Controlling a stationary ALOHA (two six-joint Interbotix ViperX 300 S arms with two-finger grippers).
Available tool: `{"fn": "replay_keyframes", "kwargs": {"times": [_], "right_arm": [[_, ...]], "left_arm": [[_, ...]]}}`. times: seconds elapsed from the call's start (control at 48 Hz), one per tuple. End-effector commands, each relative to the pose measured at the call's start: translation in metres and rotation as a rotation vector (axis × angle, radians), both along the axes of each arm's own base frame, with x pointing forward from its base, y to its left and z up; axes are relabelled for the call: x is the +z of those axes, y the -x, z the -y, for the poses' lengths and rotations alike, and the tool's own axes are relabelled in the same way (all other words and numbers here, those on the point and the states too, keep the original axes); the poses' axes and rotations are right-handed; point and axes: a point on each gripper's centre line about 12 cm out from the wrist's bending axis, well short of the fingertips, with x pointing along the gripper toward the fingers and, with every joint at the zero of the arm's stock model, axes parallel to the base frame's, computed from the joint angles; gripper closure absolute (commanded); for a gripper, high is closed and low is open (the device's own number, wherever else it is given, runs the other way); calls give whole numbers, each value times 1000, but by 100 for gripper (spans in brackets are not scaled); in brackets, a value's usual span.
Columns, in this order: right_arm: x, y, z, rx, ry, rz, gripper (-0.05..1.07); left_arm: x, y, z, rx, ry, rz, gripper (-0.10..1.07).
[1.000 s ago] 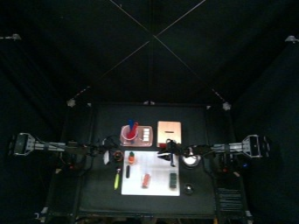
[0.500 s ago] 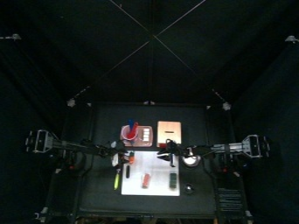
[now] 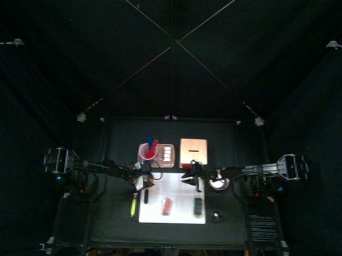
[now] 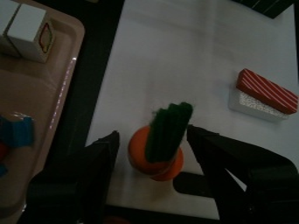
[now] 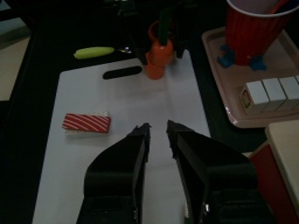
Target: Put carrot into soy sauce container
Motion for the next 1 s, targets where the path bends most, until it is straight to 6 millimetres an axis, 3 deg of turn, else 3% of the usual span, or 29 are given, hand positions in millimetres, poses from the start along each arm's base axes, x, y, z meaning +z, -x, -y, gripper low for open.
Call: {"fn": "replay_keyframes", "kwargs": {"times": [0.0,0.25,0.562,0.729,0.979], "right_arm": [[11,0,1,-4,-2,35,38],[9,1,1,-7,-6,29,38],[7,2,0,-16,-22,26,38],[8,2,-1,-14,-26,27,38],[8,1,-4,-7,-30,29,38]], "left_arm": [[7,-6,0,-3,-1,27,3],[7,-6,0,1,1,23,11],[11,-7,5,-14,1,37,33],[26,-5,7,-19,-9,79,33],[62,28,2,27,-78,129,33]]}}
